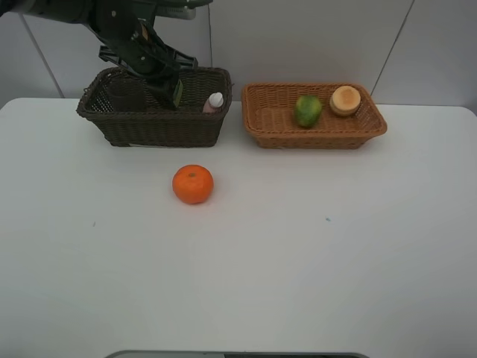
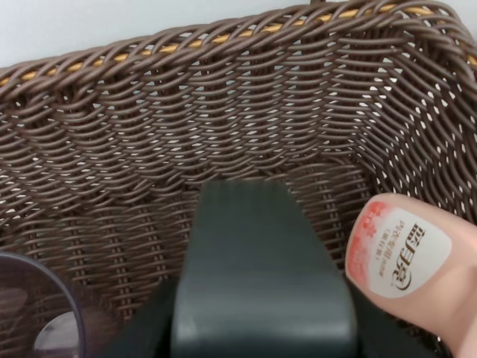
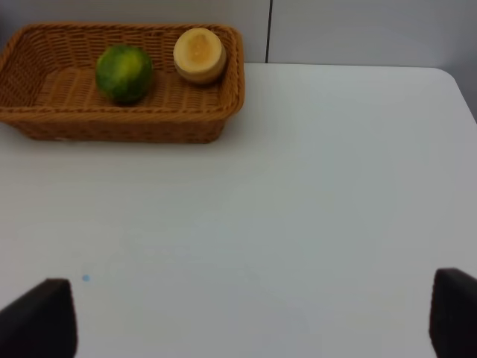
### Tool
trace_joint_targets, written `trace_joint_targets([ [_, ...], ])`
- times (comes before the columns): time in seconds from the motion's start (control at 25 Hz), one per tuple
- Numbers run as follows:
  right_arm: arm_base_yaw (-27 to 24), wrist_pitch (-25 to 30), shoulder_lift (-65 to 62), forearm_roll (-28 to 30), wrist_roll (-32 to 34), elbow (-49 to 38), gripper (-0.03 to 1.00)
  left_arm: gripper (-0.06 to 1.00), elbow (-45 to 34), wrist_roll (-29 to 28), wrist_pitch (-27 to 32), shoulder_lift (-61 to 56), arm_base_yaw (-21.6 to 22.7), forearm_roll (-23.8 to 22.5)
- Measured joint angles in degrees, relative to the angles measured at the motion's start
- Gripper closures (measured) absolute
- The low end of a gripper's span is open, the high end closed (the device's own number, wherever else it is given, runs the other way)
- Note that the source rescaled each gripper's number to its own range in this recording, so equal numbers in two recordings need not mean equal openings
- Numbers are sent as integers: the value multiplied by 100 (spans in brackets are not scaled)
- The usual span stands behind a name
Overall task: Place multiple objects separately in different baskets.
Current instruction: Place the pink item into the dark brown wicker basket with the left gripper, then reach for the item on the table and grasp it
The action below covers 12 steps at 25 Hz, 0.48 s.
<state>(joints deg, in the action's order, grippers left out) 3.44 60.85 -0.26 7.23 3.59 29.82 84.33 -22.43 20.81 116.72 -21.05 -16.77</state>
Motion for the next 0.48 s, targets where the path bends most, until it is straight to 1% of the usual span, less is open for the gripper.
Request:
trace_joint_targets([
  [0.04, 0, 0, 0, 0, 0, 0, -3, 48, 0, 0, 0, 0, 0, 0],
  [0.08, 0, 0, 0, 0, 0, 0, -3, 43, 0, 0, 0, 0, 0, 0],
  [0.2, 0, 0, 0, 0, 0, 0, -3, 15, 18, 0, -52, 0, 0, -20],
  [0.24, 0, 0, 0, 0, 0, 0, -3, 7, 24, 0, -78, 0, 0, -20],
  [0.32, 0, 0, 0, 0, 0, 0, -3, 0, 24, 12, -83, 0, 0, -20],
  [0.48, 0, 0, 0, 0, 0, 0, -3, -3, 24, 12, -83, 0, 0, -33],
])
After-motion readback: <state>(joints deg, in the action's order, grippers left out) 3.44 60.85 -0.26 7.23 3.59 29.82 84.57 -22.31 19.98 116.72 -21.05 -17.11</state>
